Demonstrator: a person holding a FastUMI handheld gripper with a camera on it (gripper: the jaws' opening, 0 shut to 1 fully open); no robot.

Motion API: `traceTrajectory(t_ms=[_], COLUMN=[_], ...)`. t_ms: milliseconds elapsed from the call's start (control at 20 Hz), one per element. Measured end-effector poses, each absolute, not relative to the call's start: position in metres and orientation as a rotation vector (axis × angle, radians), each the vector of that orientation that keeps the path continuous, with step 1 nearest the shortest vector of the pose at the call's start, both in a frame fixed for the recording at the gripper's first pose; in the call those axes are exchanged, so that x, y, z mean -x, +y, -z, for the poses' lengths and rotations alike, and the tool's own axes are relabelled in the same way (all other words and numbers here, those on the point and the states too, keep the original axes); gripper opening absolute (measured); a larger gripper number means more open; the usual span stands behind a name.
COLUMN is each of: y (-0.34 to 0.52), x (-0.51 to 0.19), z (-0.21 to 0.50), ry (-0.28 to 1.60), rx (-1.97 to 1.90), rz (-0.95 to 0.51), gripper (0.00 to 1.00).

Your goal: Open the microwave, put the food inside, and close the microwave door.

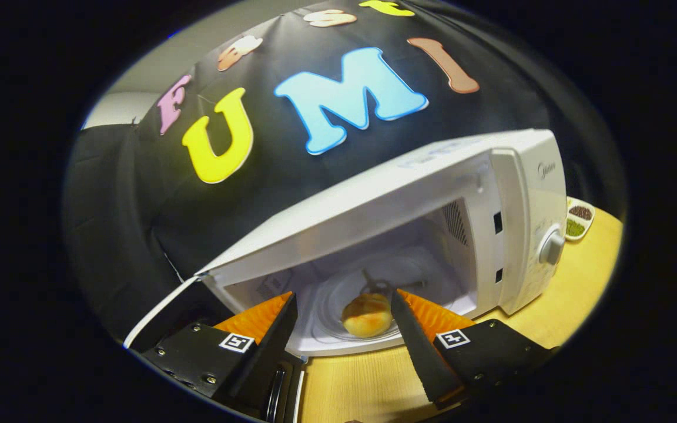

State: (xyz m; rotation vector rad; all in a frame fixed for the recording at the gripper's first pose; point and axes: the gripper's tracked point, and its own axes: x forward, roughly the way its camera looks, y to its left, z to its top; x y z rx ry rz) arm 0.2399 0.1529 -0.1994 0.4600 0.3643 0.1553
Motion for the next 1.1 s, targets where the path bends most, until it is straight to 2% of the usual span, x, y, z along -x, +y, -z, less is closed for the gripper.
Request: traceTrajectory(t_ms=[650,1100], y=[0.187,0.258], x=[-0.091,0.016], z=[0.070,0.044], ry=[0.207,0.185], rx=[-0.269,-0.197], rz=[-0.410,-0.625], gripper=[0.97,0.97])
